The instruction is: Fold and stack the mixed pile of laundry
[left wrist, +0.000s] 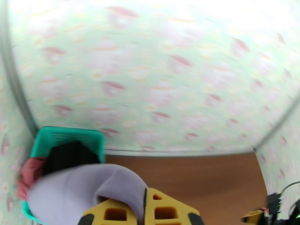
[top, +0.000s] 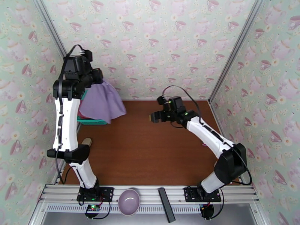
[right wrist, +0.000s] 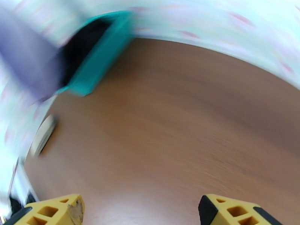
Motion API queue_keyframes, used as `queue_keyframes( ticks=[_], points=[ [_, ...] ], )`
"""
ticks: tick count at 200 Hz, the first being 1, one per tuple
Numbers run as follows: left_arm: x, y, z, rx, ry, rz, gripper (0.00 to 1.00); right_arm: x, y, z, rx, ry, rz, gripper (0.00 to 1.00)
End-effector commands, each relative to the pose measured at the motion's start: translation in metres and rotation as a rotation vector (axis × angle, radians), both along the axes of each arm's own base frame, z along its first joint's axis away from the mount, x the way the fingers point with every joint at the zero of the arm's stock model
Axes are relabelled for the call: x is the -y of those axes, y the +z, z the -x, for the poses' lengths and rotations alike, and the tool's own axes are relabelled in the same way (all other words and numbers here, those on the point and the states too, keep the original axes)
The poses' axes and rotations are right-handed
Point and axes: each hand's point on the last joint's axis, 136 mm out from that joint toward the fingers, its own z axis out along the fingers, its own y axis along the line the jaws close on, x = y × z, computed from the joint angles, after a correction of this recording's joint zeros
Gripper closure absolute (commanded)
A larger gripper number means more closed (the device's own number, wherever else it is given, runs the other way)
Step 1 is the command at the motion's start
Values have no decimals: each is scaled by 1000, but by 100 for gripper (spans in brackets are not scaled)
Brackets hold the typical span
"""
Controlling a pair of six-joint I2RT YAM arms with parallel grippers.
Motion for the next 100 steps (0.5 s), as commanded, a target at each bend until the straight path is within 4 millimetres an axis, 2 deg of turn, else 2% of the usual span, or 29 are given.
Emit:
queue_keyframes(
  ticks=[1,16,40,68,100],
  points=[
    [14,9,19,18,-8,-28,100,-38,23,39,144,218,-35,9],
    [30,7,24,10,-30,-15,100,-61,30,57,191,278,-86,0],
    [51,3,30,-9,-64,6,100,-77,29,54,271,222,-114,0],
    [68,0,40,-25,-101,5,100,-68,24,32,367,116,-65,0],
    [86,-1,56,-46,-157,10,100,-64,33,35,418,171,-23,0]
  ],
)
